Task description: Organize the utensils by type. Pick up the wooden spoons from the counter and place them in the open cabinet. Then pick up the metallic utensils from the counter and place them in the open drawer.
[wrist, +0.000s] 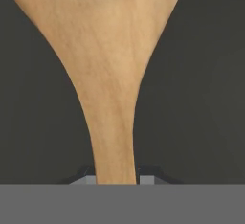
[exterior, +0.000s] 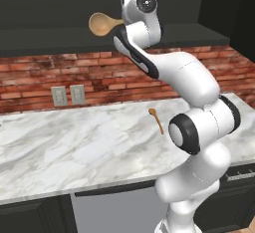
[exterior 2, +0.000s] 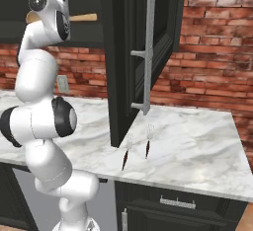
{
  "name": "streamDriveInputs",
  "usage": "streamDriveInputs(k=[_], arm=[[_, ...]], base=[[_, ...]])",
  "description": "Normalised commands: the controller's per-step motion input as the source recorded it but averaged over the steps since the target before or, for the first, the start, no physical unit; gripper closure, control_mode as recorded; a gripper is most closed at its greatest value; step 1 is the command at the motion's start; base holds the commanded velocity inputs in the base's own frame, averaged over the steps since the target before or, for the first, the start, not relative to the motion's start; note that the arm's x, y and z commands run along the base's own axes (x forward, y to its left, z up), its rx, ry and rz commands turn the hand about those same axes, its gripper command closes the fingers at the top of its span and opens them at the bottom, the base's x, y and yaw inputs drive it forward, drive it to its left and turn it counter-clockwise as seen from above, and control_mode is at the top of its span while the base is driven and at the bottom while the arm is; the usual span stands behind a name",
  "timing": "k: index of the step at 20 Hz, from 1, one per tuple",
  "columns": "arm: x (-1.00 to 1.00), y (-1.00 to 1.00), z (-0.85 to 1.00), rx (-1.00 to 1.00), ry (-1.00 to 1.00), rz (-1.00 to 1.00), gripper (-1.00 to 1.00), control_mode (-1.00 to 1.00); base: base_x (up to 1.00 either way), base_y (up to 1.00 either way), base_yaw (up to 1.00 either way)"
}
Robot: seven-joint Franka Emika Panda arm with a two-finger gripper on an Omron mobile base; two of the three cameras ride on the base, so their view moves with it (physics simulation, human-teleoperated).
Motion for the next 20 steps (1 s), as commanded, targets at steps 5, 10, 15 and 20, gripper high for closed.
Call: streamDriveInputs(k=[5, 10, 15, 20], arm=[[0.29, 0.00, -0.10, 0.00, 0.00, 0.08, 1.00, -1.00], [0.37, 0.00, 0.00, 0.00, 0.02, 0.07, 1.00, -1.00], [0.28, 0.03, -0.08, 0.03, 0.07, 0.04, 1.00, -1.00], [0.31, 0.03, -0.13, 0.04, 0.09, 0.03, 1.00, -1.00]], base=[[0.00, 0.00, 0.00], [0.00, 0.00, 0.00], [0.00, 0.00, 0.00], [0.00, 0.00, 0.00]])
